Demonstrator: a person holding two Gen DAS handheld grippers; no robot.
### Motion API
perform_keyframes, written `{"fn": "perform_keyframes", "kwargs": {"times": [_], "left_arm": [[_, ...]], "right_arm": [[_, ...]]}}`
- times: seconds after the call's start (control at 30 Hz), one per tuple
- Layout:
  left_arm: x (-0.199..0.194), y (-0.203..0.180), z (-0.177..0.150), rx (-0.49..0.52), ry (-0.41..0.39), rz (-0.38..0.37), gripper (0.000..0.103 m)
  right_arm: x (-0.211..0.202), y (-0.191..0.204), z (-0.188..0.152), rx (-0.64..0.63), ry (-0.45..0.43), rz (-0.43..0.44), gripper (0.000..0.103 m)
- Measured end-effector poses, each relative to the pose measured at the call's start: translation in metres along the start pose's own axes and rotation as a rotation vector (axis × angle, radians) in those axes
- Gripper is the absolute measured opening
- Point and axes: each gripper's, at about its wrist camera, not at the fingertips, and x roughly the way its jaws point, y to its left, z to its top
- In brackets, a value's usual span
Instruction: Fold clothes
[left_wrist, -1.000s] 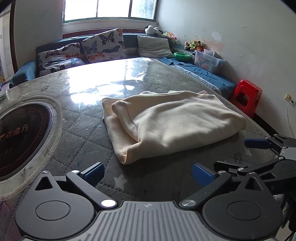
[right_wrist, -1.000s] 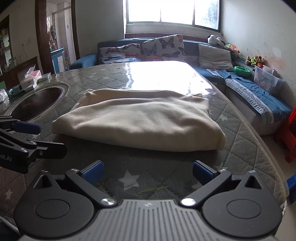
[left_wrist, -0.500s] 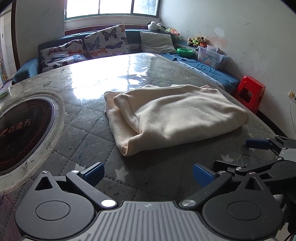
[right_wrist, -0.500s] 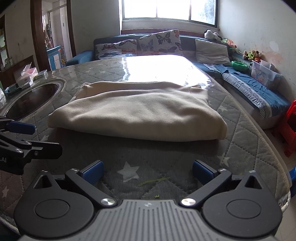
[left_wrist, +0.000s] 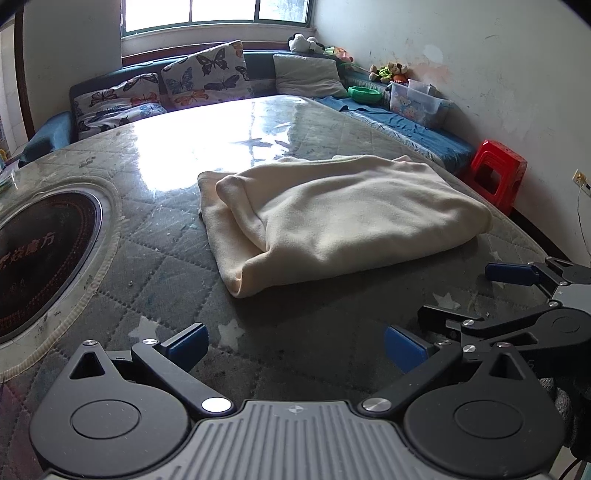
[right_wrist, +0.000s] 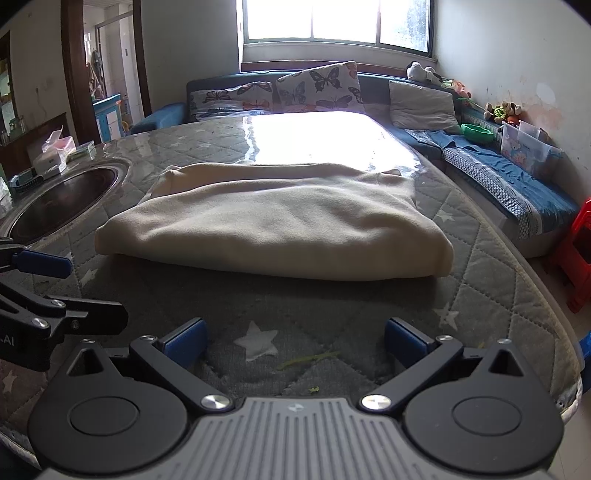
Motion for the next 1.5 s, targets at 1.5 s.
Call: {"fn": "perform_keyframes", "kwargs": {"times": [1.5], "left_arm": [[0.0,-0.018,-0.003,0.064,0.007,0.046,0.103]], "right_arm": [[0.0,0.002,-0.003,-0.011,-0.016,-0.005,0.103]]}}
